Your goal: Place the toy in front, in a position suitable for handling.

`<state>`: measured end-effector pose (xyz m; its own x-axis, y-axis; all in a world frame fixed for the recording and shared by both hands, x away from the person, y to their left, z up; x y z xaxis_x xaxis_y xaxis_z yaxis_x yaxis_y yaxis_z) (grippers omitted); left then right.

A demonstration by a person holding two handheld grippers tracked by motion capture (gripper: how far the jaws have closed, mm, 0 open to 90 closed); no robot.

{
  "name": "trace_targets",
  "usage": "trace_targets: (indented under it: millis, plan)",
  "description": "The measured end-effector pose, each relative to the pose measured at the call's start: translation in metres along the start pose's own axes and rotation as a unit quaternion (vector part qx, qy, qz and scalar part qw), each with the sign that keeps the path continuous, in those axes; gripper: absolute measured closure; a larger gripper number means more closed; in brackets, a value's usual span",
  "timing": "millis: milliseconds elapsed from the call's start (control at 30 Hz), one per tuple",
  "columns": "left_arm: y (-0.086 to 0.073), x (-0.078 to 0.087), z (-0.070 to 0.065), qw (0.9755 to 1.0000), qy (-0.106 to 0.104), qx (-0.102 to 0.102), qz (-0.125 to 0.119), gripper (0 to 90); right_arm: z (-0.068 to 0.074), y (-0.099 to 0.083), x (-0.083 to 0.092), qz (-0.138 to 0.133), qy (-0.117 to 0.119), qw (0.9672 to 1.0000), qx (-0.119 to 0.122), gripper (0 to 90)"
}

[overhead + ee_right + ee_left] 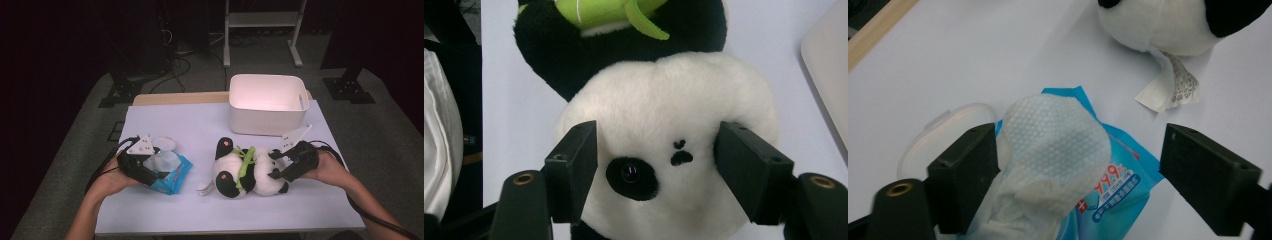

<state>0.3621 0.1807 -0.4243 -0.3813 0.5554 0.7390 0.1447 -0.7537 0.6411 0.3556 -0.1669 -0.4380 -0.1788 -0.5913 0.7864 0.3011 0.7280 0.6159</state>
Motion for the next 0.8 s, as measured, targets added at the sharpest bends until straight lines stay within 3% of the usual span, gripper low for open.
trace_targets:
  millis: [333, 533, 800]
  plan:
    - [-0.016, -0.010, 0.002, 0.9995, -0.013, 0.004, 0.028, 29.7, 0.000, 0.000, -0.001, -0.005, 0.000, 1.0000, 0.004, 30.8]
    - [-0.021, -0.013, 0.006, 0.9996, -0.003, 0.006, 0.029, 40.1, 0.000, -0.001, -0.002, -0.003, -0.003, 1.0000, 0.005, 30.7]
    - [-0.029, -0.018, 0.011, 0.9988, 0.001, 0.005, 0.050, 54.9, 0.000, -0.001, -0.002, -0.004, -0.004, 1.0000, 0.005, 30.5]
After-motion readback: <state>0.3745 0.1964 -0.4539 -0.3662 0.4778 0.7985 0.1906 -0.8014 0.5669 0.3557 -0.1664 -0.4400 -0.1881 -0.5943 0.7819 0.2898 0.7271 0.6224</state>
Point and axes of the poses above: each handheld gripper's, and its own axes: x roughly backward along the jaws, y roughly out of its top, z roughly to its left, the point moved 10 cm from there along -x, roughly forward along the jaws, and after that the axes turned 6 degrees about -x, right-handed, at the moved point
